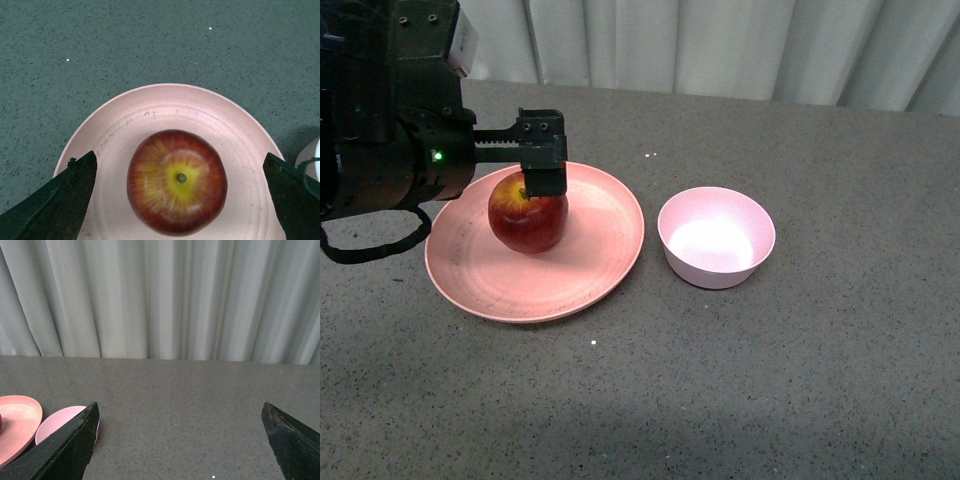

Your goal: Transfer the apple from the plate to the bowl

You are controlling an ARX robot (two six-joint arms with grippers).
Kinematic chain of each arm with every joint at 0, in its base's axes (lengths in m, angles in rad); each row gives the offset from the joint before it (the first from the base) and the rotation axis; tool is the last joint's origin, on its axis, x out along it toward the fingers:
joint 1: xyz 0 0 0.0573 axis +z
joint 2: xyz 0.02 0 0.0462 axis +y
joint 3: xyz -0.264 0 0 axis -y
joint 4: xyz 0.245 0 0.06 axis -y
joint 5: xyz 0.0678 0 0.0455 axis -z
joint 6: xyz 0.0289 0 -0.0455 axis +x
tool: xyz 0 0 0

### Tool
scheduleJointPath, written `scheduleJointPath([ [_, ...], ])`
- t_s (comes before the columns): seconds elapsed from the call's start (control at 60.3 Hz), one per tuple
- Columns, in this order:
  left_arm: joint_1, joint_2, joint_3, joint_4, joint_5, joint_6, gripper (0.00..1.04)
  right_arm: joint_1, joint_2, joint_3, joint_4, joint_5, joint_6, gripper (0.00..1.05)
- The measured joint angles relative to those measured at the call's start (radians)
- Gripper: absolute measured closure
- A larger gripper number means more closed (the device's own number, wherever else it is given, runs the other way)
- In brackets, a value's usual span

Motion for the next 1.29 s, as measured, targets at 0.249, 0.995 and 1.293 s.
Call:
scheduleJointPath([
  [0.249, -0.001, 0.072, 0.074, -0.034, -0.003, 0.008, 0.07, 0.0, 0.0, 0.0, 0.0, 0.0, 0.0, 0.09],
  [0.995, -0.008, 0.154, 0.101, -0.114, 0.018, 0.007, 0.25, 0.0, 0.0, 0.0, 0.0, 0.0, 0.0, 0.09],
  [1.293, -0.052, 0.004, 0.01, -0.082, -0.003, -0.012, 0.28, 0.0, 0.0, 0.0, 0.0, 0.0, 0.0, 0.09],
])
